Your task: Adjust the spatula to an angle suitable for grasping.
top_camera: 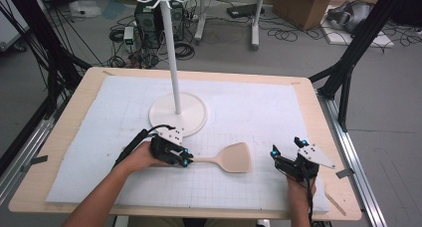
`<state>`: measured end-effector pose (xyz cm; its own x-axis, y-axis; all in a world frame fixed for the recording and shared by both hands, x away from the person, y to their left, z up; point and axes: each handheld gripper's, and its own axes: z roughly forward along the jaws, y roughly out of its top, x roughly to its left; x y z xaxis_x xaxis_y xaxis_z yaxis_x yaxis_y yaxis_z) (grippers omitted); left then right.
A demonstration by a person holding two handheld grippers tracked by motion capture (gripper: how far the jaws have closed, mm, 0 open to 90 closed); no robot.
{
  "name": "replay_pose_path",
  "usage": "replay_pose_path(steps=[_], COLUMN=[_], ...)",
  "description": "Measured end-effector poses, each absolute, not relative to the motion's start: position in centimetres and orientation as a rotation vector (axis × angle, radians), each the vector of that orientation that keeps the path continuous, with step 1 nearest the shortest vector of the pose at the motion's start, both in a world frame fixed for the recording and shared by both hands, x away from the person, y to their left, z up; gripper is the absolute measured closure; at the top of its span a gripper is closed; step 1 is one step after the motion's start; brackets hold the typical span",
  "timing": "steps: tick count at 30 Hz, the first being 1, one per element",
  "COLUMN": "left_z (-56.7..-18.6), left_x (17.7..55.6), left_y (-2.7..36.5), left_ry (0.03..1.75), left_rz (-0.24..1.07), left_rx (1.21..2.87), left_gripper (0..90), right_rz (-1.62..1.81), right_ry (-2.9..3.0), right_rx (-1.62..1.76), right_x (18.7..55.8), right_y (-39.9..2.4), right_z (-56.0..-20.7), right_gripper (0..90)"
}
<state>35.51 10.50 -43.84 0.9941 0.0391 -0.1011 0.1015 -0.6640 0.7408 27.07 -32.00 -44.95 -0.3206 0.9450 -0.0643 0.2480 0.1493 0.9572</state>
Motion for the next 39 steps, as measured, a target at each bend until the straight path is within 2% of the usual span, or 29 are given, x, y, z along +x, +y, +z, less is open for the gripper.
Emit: replay_pose_path(steps=[2, 3, 4, 5, 6, 10, 11, 12, 15, 22, 31, 39], left_z=[-43.9, -43.8, -43.7, -43.4, -43.1, -41.8, -41.5, -41.2, -41.1, -41.2, -41.8, -41.8], left_x=[35.6, 35.6, 35.7, 35.8, 35.8, 35.3, 35.0, 34.4, 33.9, 32.0, 31.0, 30.4], left_y=[10.6, 10.6, 10.6, 10.8, 11.0, 13.2, 13.8, 15.3, 16.9, 21.4, 23.5, 23.9], left_ry=[0.108, 0.121, 0.156, 0.208, 0.265, 0.404, 0.443, 0.518, 0.578, 0.718, 0.75, 0.792], left_rz=[-0.112, -0.117, -0.118, -0.105, -0.101, -0.001, 0.039, 0.141, 0.204, 0.395, 0.481, 0.482], left_rx=[2.299, 2.29, 2.272, 2.258, 2.228, 2.056, 2.017, 1.936, 1.847, 1.642, 1.598, 1.6], left_gripper=[76.8, 69.5, 69.5, 43.3, 37.5, 31.7, 25.1, 23.4, 20.1, 19.8, 19.1, 20.0], right_rz=[1.206, 1.209, 1.209, 1.207, 1.207, 1.209, 1.21, 1.212, 1.198, 1.192, 1.188, 1.177], right_ry=[1.699, 1.699, 1.699, 1.698, 1.698, 1.699, 1.7, 1.701, 1.71, 1.713, 1.712, 1.72], right_rx=[1.156, 1.157, 1.157, 1.157, 1.157, 1.157, 1.157, 1.163, 1.161, 1.161, 1.162, 1.159], right_x=[27.1, 27.1, 27.1, 27.1, 27.1, 27.1, 27.1, 27.1, 27.1, 27.1, 27.1, 27.1], right_y=[-32.0, -32.0, -32.0, -32.0, -32.0, -32.0, -32.0, -31.9, -31.8, -31.8, -31.8, -31.7], right_z=[-44.9, -44.9, -44.9, -44.9, -44.9, -44.9, -45.0, -45.0, -44.9, -45.0, -45.0, -45.0], right_gripper=[15.7, 15.6, 15.6, 15.6, 15.6, 15.6, 15.7, 15.6, 15.7, 15.6, 15.6, 15.6])
